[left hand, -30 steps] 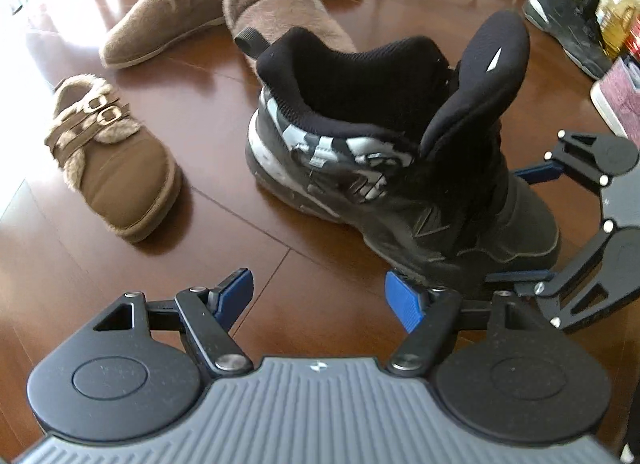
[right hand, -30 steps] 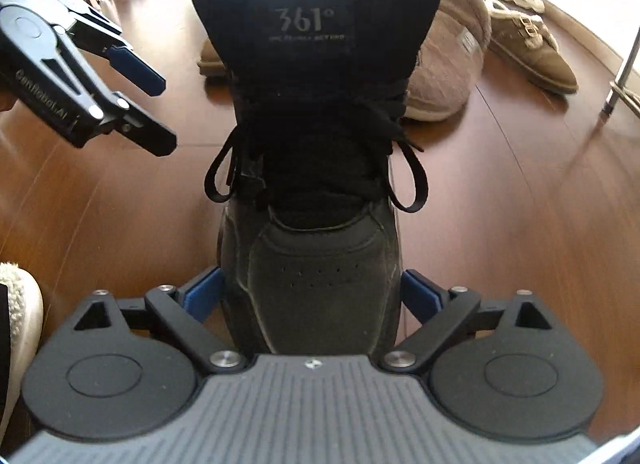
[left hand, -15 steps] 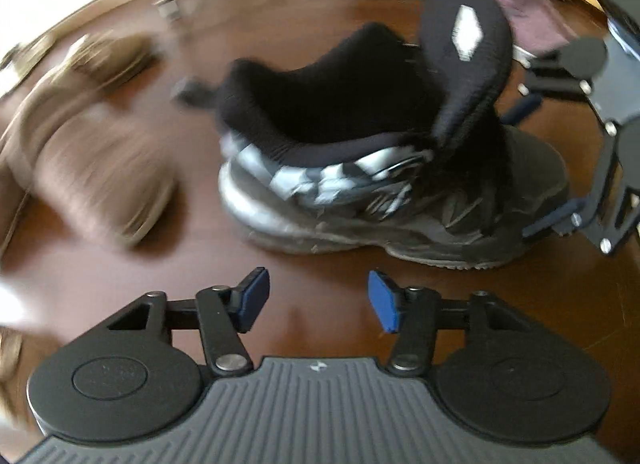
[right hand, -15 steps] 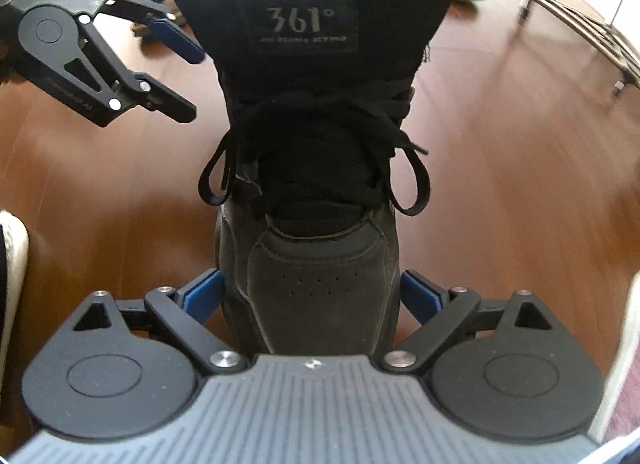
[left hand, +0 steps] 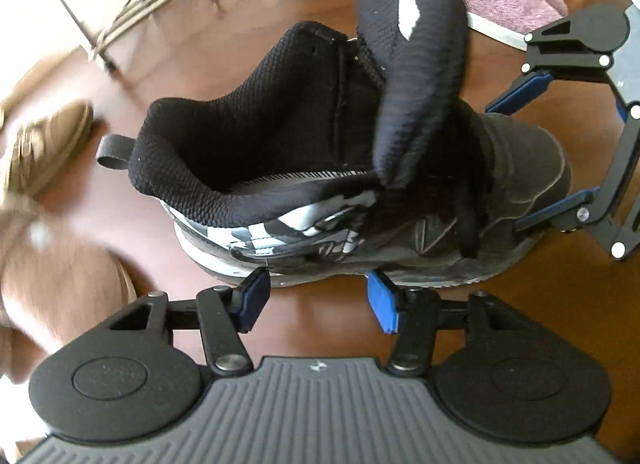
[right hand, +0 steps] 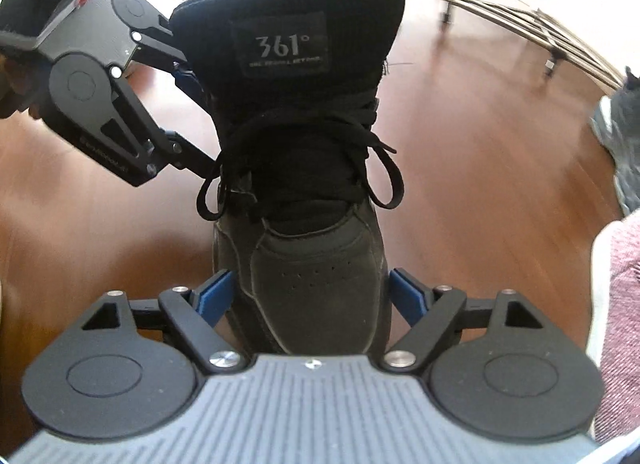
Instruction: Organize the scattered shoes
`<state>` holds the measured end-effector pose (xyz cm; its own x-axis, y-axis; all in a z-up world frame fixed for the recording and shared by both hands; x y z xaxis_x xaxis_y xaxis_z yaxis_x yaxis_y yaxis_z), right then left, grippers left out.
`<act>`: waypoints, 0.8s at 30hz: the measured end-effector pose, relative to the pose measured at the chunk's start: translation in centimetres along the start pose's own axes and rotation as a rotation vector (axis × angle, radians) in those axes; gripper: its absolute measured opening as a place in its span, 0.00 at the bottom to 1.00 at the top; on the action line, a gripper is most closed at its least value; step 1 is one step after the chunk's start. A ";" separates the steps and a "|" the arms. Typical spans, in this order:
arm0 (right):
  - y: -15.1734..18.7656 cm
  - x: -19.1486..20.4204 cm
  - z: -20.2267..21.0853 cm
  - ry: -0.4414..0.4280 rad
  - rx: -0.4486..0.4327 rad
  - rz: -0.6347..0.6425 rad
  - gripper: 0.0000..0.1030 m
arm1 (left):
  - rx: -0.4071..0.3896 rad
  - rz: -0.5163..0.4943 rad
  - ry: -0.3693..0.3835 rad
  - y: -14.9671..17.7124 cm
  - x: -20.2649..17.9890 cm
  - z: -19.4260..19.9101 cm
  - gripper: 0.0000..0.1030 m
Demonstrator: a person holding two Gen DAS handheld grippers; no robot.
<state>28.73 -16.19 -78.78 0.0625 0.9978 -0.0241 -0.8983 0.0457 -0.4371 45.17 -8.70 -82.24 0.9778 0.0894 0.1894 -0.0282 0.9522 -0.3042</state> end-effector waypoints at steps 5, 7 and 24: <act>-2.5 -4.7 -1.0 0.083 -0.030 -0.090 0.78 | -0.032 -0.036 -0.040 -6.4 2.8 -2.7 0.56; -3.7 -6.2 -1.7 0.107 -0.039 -0.112 0.78 | -0.039 -0.032 -0.051 -8.2 3.7 -3.6 0.56; -11.6 -21.0 -5.4 0.327 -0.119 -0.347 0.79 | -0.086 -0.050 -0.125 -22.0 8.1 -9.6 0.57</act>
<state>40.21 -37.99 -78.05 0.5002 0.8558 -0.1317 -0.7454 0.3482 -0.5685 55.72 -31.72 -82.97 0.9440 0.0836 0.3191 0.0427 0.9281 -0.3698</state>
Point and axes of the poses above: each gripper's, at about its wrist camera, not at the fingertips, and z roughly against the way its jaws point, x to its left, y to its underside, the point moved 3 cm from there along -z, roughly the way its jaws point, and after that the axes turned 7 degrees about x, right-handed, at the moved point
